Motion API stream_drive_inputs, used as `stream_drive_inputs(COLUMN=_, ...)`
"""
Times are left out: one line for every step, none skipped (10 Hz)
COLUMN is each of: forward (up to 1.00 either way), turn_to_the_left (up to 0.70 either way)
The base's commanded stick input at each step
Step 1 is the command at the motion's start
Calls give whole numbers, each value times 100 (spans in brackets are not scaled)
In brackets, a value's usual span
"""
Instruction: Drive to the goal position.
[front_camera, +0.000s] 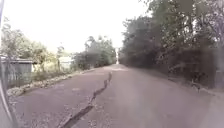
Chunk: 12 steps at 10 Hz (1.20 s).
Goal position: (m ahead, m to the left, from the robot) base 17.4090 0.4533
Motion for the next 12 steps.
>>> stream_drive_inputs(forward=70, turn_to_the_left=0)
stream_drive_inputs(forward=70, turn_to_the_left=0)
stream_drive_inputs(forward=70, turn_to_the_left=0)
stream_drive_inputs(forward=70, turn_to_the_left=0)
stream_drive_inputs(forward=70, turn_to_the_left=0)
stream_drive_inputs(forward=70, turn_to_the_left=0)
stream_drive_inputs(forward=70, turn_to_the_left=0)
stream_drive_inputs(forward=70, turn_to_the_left=0)
stream_drive_inputs(forward=70, turn_to_the_left=0)
stream_drive_inputs(forward=70, turn_to_the_left=0)
stream_drive_inputs(forward=70, turn_to_the_left=0)
stream_drive_inputs(forward=70, turn_to_the_left=0)
